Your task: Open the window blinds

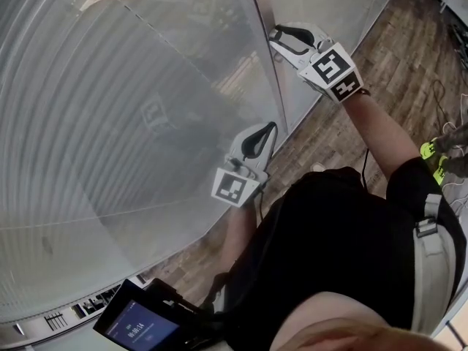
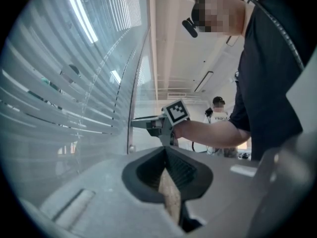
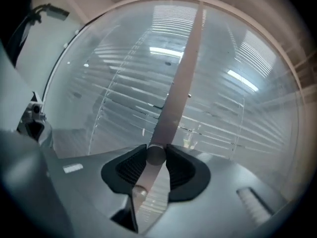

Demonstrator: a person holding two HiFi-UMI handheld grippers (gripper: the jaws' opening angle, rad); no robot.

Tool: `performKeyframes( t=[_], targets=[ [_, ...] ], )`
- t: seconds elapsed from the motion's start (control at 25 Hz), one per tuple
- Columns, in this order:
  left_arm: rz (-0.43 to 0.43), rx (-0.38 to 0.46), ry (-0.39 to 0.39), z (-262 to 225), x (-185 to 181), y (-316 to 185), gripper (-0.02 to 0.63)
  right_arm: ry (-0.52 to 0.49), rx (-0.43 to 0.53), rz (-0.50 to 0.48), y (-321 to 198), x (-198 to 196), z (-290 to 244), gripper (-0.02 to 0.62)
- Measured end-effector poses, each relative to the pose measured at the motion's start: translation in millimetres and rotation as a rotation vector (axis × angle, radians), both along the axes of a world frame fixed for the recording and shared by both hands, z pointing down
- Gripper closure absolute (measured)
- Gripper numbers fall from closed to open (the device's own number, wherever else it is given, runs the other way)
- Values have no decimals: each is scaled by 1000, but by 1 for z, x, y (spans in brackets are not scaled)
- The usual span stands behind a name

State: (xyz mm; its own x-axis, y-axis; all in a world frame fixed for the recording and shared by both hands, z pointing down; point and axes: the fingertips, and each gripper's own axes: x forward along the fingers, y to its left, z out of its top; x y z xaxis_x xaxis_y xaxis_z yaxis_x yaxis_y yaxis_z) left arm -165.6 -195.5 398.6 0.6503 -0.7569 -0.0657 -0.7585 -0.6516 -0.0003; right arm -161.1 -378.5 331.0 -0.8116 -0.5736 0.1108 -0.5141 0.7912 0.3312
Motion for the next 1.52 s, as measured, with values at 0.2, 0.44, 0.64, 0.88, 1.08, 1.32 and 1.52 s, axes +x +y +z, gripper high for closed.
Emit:
performKeyframes(
  t=[0.2,0.44,0.64,0.88,1.08,1.32,1.52],
  targets=[
    [9,-2,1,-1,2,0,603,-164,-196,-20,-7,5,3,469],
    [15,-3,-1,0,3,1,603,-334,-407,-25,-9,8,-1,468],
    [14,-3,3,0,3,1,603,-348,-412,-24,-10,8,-1,468],
    [13,-3,0,0,4,2,603,-347,-406,-23,-9,8,-1,468],
    [16,-2,1,1,3,2,603,-306,-360,-32,-9,4,1,465],
    [22,-8,1,2,6,3,603,-122,-151,-29,0,11,3,407],
    [37,-7,5,2,10,4,603,146,141,-18,10,12,4,373]
  ],
)
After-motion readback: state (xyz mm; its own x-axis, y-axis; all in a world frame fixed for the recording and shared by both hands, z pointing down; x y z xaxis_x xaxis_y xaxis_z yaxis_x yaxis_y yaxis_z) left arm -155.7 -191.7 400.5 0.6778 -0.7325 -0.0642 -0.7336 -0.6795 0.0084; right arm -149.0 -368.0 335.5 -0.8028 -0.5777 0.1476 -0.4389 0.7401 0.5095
